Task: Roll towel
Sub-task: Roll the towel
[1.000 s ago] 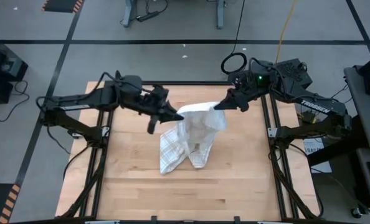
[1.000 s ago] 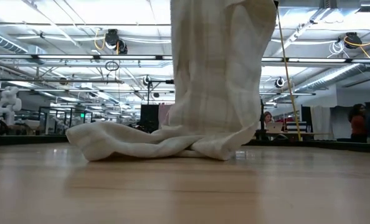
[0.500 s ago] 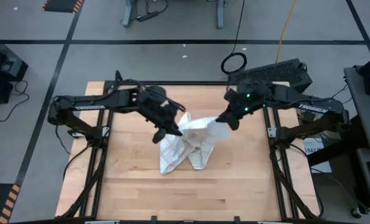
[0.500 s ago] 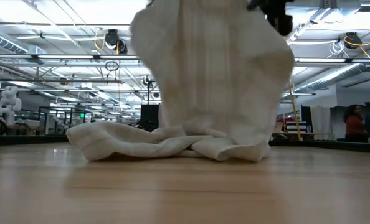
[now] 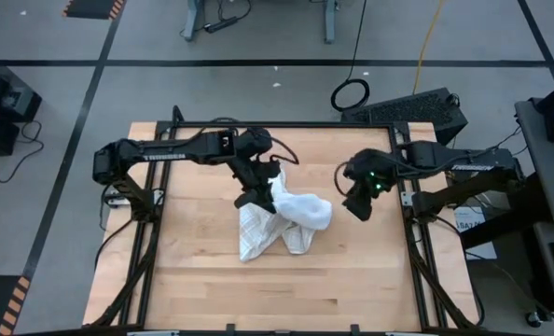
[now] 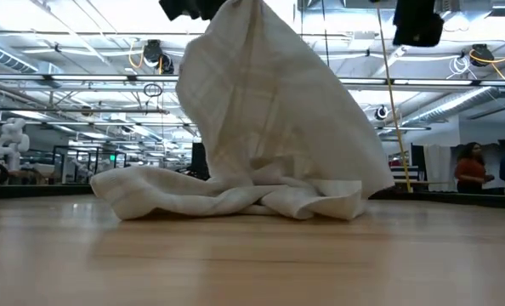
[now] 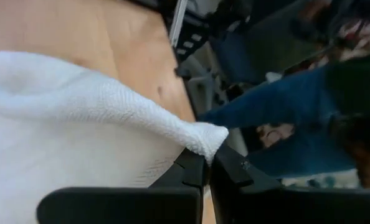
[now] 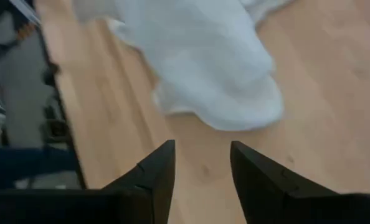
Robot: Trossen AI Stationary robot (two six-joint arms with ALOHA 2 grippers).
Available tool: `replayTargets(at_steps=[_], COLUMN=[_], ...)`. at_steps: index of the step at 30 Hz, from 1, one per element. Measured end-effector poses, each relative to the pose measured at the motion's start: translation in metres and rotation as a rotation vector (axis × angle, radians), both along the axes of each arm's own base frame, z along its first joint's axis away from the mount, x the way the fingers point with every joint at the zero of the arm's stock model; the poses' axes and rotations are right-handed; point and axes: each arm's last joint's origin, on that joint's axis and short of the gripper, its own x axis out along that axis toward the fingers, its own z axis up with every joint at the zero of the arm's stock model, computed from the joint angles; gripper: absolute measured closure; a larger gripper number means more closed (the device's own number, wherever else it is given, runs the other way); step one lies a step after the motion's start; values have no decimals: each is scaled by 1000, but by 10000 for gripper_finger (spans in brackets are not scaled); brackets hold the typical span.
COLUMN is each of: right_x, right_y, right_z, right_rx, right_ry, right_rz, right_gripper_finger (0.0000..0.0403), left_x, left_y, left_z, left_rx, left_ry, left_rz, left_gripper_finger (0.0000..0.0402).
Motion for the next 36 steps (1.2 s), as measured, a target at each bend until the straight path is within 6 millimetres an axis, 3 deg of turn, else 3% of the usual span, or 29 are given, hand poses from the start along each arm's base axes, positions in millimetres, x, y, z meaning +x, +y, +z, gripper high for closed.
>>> replayTargets(at_steps=[6, 12, 16, 20, 24, 30, 36], right_x=[25, 52, 65, 76, 86, 93, 86], right_y=[27, 54, 65, 78, 88, 96, 98], right_z=[8, 10, -4, -22, -38, -57, -50], right_rx=[-43, -184, -174, -119, -98, -76, -38], right_ry=[-209, -419, -390, -319, -264, -184, -189], right_rz=[-101, -200, -241, -238, -243, -291, -256], right_gripper_finger=[242, 193, 167, 167, 195, 277, 383], left_x=[2, 4, 1, -5, -10, -16, -24], left_y=[5, 4, 1, -1, -2, -4, 1], left_z=[18, 30, 40, 50, 56, 64, 73], left_rx=[-43, -70, -76, -71, -65, -64, -58], left_ry=[-78, -132, -174, -213, -238, -276, -307], left_rz=[66, 113, 115, 111, 107, 93, 105], left_gripper_finger=[391, 391, 391, 391, 391, 391, 391])
